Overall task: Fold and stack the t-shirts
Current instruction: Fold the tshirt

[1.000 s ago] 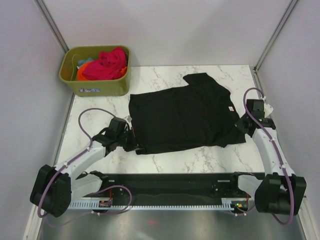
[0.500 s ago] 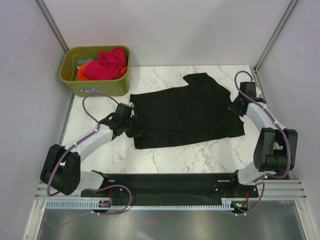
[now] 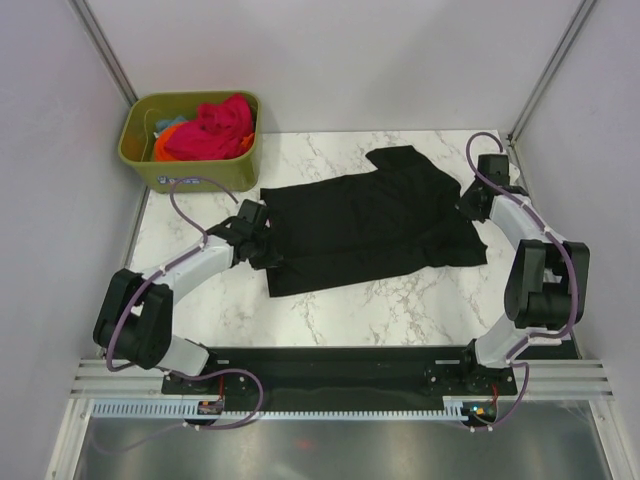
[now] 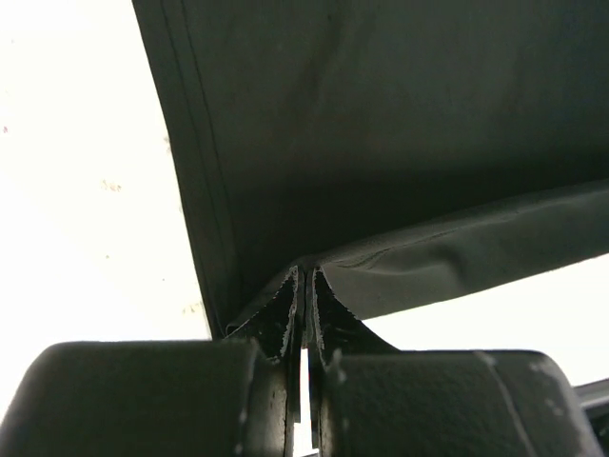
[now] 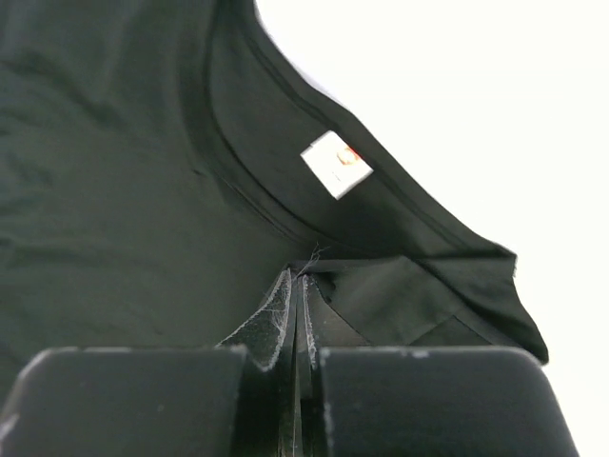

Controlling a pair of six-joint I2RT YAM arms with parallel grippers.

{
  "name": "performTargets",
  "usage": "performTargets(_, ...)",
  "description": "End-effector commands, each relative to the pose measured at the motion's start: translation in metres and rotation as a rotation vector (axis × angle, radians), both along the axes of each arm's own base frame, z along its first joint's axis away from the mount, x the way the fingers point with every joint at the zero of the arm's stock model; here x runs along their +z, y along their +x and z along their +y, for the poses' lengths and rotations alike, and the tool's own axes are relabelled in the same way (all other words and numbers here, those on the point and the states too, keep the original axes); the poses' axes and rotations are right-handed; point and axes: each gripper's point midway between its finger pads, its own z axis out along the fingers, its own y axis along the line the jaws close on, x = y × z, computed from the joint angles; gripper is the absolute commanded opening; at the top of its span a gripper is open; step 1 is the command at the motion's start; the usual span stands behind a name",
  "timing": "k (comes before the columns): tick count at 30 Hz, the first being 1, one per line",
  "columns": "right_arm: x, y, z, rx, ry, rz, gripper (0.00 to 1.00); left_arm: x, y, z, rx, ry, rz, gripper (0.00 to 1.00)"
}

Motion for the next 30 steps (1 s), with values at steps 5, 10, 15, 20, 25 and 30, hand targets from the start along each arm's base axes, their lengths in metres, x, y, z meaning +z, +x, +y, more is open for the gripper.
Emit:
performTargets(5, 0.023, 0.04, 0.009, 0.061, 0.026, -0.11, 0.0, 0.0, 0.017, 0.008, -0.002, 0.064, -0.014, 0.02)
performTargets(10, 0.019, 0.051, 0.011, 0.095, -0.035, -0.088, 0.0, -0.006, 0.024, 0.012, 0.007, 0.099, 0.001, 0.02)
performTargets(15, 0.008, 0.06, 0.011, 0.124, -0.072, -0.039, 0.0, -0.008, 0.03, 0.011, 0.009, 0.109, 0.024, 0.02)
performTargets(20, -0.001, 0.067, 0.016, 0.156, -0.068, -0.022, 0.0, -0.008, 0.033, 0.016, 0.026, 0.148, 0.035, 0.19)
performTargets(25, -0.001, 0.078, 0.025, 0.194, -0.039, -0.021, 0.07, -0.002, 0.026, 0.032, 0.03, 0.244, 0.087, 0.41)
performTargets(30, 0.025, 0.085, 0.029, 0.166, -0.033, -0.047, 0.22, 0.048, 0.04, 0.025, -0.019, 0.235, -0.038, 0.47)
